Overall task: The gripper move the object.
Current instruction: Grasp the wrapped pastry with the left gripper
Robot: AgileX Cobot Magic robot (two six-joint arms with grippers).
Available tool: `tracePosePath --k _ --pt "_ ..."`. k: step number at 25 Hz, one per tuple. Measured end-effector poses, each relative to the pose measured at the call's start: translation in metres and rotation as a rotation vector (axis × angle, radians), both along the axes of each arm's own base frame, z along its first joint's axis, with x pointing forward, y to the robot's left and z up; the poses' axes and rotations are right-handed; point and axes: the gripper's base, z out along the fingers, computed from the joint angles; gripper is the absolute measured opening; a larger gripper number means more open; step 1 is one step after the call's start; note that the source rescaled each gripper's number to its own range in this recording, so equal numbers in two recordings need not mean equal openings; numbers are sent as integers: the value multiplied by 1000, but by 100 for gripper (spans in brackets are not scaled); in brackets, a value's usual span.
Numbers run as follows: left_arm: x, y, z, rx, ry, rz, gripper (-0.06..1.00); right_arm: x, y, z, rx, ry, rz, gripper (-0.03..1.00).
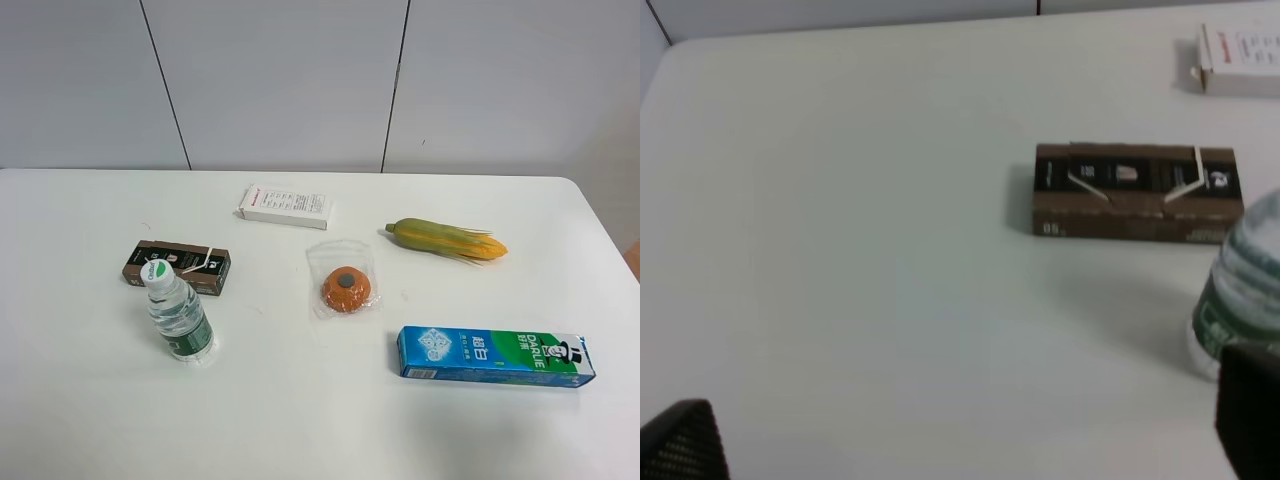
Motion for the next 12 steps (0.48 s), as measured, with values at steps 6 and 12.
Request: tracePosePath --k 6,12 --pt "31 0 79 4 -7 -21 100 0 0 0 0 0 0 100" --pt "97 -1 125 46 68 -114 100 0 0 0 0 0 0 100"
